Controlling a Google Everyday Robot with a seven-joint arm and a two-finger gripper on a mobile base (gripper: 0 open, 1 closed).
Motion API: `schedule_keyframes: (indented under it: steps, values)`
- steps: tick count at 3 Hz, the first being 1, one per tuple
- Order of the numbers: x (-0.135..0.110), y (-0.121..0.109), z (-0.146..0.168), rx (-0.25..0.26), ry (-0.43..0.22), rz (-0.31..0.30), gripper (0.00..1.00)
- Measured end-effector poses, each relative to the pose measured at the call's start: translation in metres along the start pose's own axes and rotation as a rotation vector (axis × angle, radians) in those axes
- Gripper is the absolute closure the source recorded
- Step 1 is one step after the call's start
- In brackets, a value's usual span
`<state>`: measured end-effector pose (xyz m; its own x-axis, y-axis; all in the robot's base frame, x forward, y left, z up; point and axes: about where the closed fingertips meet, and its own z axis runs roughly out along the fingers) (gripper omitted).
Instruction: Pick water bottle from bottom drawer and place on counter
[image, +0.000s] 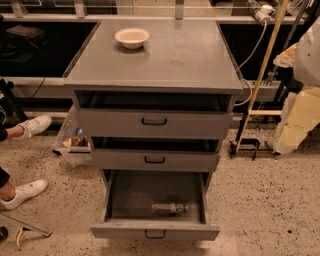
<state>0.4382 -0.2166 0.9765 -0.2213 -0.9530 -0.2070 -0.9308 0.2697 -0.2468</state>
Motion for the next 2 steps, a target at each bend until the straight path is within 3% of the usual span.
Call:
schedule_keyframes:
  steps: [2]
  values:
    - [-0.0009,0.0017,0.0024,0.008,0.001,-0.020,0.00]
